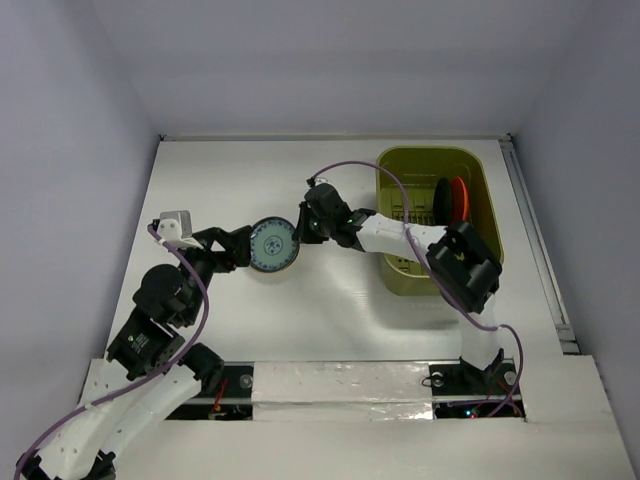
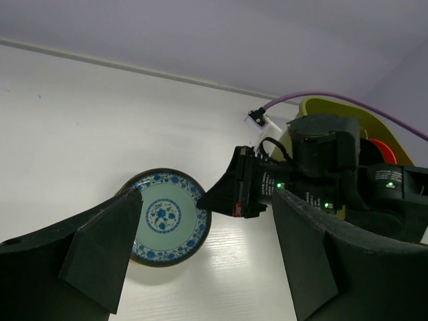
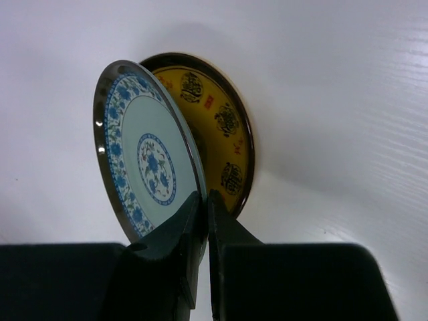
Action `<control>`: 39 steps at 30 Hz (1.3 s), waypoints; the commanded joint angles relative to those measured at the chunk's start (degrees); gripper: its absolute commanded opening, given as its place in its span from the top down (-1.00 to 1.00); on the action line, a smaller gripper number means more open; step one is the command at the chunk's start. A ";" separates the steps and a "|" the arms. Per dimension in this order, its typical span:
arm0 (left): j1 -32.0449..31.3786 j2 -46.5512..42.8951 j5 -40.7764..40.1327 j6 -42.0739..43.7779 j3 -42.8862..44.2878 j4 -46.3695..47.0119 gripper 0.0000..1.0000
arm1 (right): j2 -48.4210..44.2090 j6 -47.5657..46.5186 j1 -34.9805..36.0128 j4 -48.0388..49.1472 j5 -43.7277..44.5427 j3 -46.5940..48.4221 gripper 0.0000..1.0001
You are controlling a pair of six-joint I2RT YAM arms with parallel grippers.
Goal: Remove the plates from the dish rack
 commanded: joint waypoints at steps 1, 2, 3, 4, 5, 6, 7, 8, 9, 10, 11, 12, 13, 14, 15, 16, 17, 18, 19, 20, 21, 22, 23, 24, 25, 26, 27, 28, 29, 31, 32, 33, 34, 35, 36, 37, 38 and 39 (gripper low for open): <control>0.23 -0.63 0.01 0.50 -0.32 3.10 -0.52 | 0.53 1.97 1.29 4.01 -1.47 1.70 0.78; 0.23 -0.72 -0.08 0.50 -0.32 3.18 -0.52 | 0.70 2.06 1.29 4.00 -1.12 1.61 0.74; 0.23 -0.72 0.01 0.50 -0.40 3.18 -0.52 | 0.79 2.24 1.29 4.09 -1.03 1.26 0.68; 0.23 -0.63 -0.08 0.50 -0.41 3.18 -0.52 | 0.70 2.32 1.29 4.18 -0.94 1.26 0.57; 0.23 -0.54 0.01 0.50 -0.32 3.10 -0.52 | 0.70 2.33 1.29 4.09 -0.68 1.26 0.52; 0.23 -0.46 -0.08 0.50 -0.32 3.10 -0.52 | 0.70 2.33 1.29 3.92 -0.41 1.26 0.48; 0.23 -0.54 -0.08 0.50 -0.32 3.01 -0.51 | 0.62 2.33 1.29 3.39 -0.15 1.26 0.37; 0.23 -0.63 -0.17 0.50 -0.32 3.01 -0.52 | 0.53 2.33 1.29 3.13 0.46 1.26 0.29; 0.23 -0.63 -0.17 0.50 -0.32 3.01 -0.52 | 0.18 2.24 1.29 2.60 0.55 1.35 0.22; 0.23 -0.72 -0.26 0.42 -0.32 2.92 -0.52 | -0.17 1.72 1.29 1.20 1.86 1.44 0.06; 0.23 -0.72 -0.26 0.42 -0.32 3.01 -0.51 | -0.52 1.28 1.29 0.67 3.79 1.44 -0.04; 0.23 -0.72 -0.17 0.50 -0.32 3.01 -0.52 | -0.96 0.84 1.81 -0.03 4.68 1.35 -0.15; 0.23 -0.72 -0.17 0.42 -0.32 2.92 -0.52 | -2.18 -0.13 1.82 -1.35 5.47 1.35 -0.29; 0.23 -0.72 -0.08 0.42 -0.32 3.01 -0.52 | -2.89 -0.66 1.82 -1.97 7.04 1.26 -0.33; 0.23 -0.72 -0.17 0.42 -0.32 2.92 -0.52 | -3.77 -1.18 2.34 -2.93 8.28 1.35 -0.41; 0.23 -0.72 -0.26 0.42 -0.32 3.01 -0.51 | -4.74 -2.32 2.35 -3.72 9.42 1.26 -0.48; 0.23 -0.80 -0.26 0.42 -0.32 3.01 -0.52 | -6.75 -2.85 2.35 -5.38 11.43 1.17 -0.54; 0.23 -0.81 -0.26 0.42 -0.32 3.01 -0.52 | -7.90 -3.47 2.35 -6.27 12.24 1.09 -0.56; 0.23 -0.89 -0.17 0.42 -0.32 3.01 -0.52 | -10.43 -4.43 2.35 -7.76 14.07 0.65 -0.57; 0.23 -0.98 -0.17 0.42 -0.32 3.01 -0.51 | -11.94 -4.70 2.35 -8.30 15.05 0.65 -0.58; 0.23 -0.89 -0.34 0.42 -0.32 3.01 -0.51 | -13.69 -5.23 2.35 -8.91 16.28 -0.23 -0.54; 0.23 -0.98 -0.26 0.42 -0.32 3.01 -0.50 | -15.62 -6.28 2.35 -9.79 17.68 -0.93 -0.31; 0.23 -1.07 -0.34 0.42 -0.32 2.92 -0.48 | -17.73 -6.90 2.35 -10.49 19.70 -1.81 -0.13; 0.23 -1.16 -0.34 0.42 -0.32 3.01 -0.45 | -22.54 -7.60 2.35 -11.46 25.20 -2.69 0.18; 0.23 -1.24 -0.17 0.42 -0.32 2.92 -0.38 | -25.02 -8.30 2.35 -12.77 28.47 -4.17 0.55; 0.23 -1.25 -0.08 0.42 -0.32 3.01 -0.33 | -27.40 -9.44 2.35 -16.18 31.98 -4.71 0.99; 0.23 -1.33 0.01 0.42 -0.32 3.01 -0.28 | -31.95 -9.89 1.48 -18.21 36.89 -5.33 1.00; 0.23 -1.33 0.27 0.50 -0.32 3.01 -0.10 | -34.34 -10.24 -0.36 -20.06 38.86 -6.46 1.00; 0.23 -1.42 0.36 0.59 -0.32 3.18 0.06 | -36.54 -10.94 -1.68 -22.86 40.53 -7.34 1.00; 0.23 -1.42 0.62 0.50 -0.23 3.18 0.48 | -42.52 -11.73 -5.63 -25.08 41.78 -9.01 1.00; 0.23 -1.60 0.54 0.50 -0.23 3.10 0.60 | -44.10 -12.61 -10.70 -26.05 40.91 -11.11 1.00; 0.23 -1.51 0.45 0.50 -0.23 3.10 0.67 | -45.51 -13.31 -13.27 -26.06 39.59 -12.26 0.97; 0.23 -1.60 0.53 0.59 -0.23 3.10 0.75 | -47.18 -13.93 -15.30 -26.23 39.32 -13.32 0.92; 0.23 -1.42 0.53 0.51 -0.23 3.10 0.76 | -47.46 -15.07 -18.54 -26.75 39.40 -13.94 0.74; 0.23 -1.42 0.71 0.42 -0.23 3.10 0.76 | -47.46 -15.77 -19.79 -26.93 39.14 -14.47 0.62; 0.23 -1.33 0.88 0.42 -0.23 3.18 0.75 | -47.11 -16.48 -20.93 -27.02 38.88 -14.47 0.42; 0.23 -1.25 0.89 0.50 -0.23 3.27 0.73 | -45.63 -17.53 -21.81 -27.37 38.88 -14.21 0.36; 0.23 -1.16 0.97 0.50 -0.23 3.18 0.71 | -44.57 -17.97 -23.22 -27.64 39.40 -13.43 0.30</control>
